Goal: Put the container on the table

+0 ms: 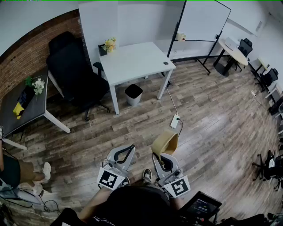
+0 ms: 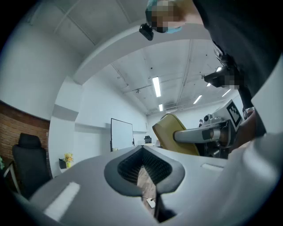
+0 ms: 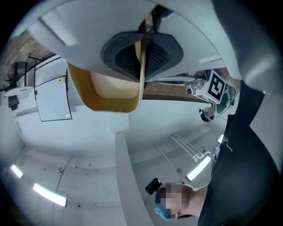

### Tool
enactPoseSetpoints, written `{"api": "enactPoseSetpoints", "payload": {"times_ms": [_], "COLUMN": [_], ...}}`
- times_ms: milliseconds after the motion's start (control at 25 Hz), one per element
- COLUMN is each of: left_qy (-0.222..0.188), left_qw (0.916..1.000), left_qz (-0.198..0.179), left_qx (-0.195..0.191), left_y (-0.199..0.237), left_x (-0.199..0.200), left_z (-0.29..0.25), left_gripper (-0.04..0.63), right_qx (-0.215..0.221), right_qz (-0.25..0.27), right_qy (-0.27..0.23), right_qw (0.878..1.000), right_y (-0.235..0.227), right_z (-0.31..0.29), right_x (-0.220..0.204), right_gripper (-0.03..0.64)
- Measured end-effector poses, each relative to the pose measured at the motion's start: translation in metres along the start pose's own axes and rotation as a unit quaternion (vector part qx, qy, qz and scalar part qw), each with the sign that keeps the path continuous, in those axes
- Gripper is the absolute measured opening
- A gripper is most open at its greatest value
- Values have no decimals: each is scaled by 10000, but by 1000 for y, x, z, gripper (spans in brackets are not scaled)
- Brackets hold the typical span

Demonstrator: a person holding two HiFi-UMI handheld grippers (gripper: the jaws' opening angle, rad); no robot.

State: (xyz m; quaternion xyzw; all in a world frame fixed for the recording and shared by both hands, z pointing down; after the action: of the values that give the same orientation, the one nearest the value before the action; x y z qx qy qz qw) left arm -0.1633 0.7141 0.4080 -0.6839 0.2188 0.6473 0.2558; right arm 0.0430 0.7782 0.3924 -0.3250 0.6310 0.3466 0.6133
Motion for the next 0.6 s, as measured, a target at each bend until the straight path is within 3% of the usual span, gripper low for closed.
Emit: {"api": "enactPoseSetpoints", "payload": {"times_ms": [600], "left_qy": [-147], "left_qw": [9999], "left_qz": [64], "left_qx": [64], "left_y": [45], "left_x": [-4], "left_z": [31], "left_gripper": [2], "right_qx": [-34], "right_qz": [116], "right_qy": [79], "right_qw": [9999], "right_y": [25], "right_z": [-61], "right_x": [1], "right_gripper": [18]}}
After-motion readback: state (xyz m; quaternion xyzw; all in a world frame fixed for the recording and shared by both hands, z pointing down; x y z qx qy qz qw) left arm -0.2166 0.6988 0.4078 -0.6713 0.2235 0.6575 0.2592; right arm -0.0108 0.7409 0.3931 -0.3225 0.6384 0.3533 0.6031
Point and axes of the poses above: the fingertips, and each gripper's own axes: z backward along the fingers, y to its left, x out of its top, the point moved 10 cm from there along z, backward along the fingers, and after that the axes turned 4 degrees about y, right-handed, at the moved point
